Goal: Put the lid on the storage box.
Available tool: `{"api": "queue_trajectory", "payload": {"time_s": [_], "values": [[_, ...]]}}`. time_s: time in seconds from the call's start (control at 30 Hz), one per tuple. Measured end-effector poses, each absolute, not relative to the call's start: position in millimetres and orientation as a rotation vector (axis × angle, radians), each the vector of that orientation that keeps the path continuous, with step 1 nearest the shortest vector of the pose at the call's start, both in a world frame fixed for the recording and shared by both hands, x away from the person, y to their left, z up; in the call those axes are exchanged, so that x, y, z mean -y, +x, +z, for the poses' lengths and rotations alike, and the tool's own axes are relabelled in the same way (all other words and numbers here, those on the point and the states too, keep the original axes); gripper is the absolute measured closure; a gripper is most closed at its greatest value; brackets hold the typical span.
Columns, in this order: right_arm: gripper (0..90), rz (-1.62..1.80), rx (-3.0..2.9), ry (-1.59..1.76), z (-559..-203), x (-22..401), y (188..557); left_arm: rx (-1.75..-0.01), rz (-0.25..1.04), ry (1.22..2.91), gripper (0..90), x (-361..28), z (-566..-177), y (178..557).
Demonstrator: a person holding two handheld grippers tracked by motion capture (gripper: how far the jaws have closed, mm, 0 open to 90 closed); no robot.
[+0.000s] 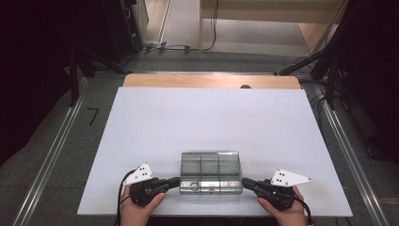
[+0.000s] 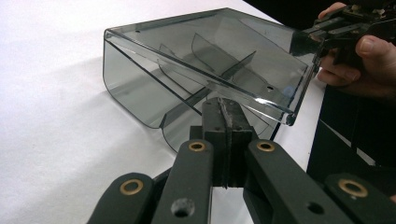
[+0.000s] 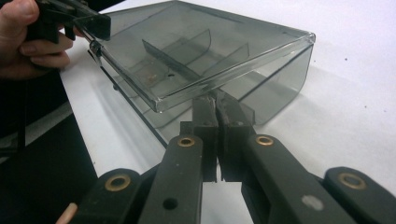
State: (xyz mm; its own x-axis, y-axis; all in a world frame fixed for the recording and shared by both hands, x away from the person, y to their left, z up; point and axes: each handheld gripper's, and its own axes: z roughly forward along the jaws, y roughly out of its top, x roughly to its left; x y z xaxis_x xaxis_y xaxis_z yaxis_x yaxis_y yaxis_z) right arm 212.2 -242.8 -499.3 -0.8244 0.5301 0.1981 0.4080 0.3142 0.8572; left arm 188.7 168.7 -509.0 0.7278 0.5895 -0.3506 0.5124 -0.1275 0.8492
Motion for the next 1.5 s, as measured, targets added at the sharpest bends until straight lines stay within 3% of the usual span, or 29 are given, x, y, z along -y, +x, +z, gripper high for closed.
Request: {"api": "queue_trajectory", "payload": {"time_s": [0.43,0.53,0.73,0.93,1.13,1.5], "values": [[85.1,1.51,-2.445,0.906,-503,252,218,-0.883,0.095,1.768,88.8,-175,-510,191],[75.1,1.509,-2.413,0.915,-500,258,220,-0.898,0.132,1.767,82.6,-179,-508,190],[43.7,1.501,-2.344,0.941,-492,273,225,-0.922,0.215,1.75,64.2,-188,-503,189],[25.1,1.49,-2.291,0.97,-490,287,230,-0.953,0.28,1.749,44.3,-196,-502,191],[15.6,1.476,-2.269,0.981,-488,300,234,-0.968,0.293,1.739,34.2,-204,-502,193],[8.7,1.436,-2.223,1.022,-489,326,241,-0.991,0.315,1.724,25.8,-220,-503,196]]}}
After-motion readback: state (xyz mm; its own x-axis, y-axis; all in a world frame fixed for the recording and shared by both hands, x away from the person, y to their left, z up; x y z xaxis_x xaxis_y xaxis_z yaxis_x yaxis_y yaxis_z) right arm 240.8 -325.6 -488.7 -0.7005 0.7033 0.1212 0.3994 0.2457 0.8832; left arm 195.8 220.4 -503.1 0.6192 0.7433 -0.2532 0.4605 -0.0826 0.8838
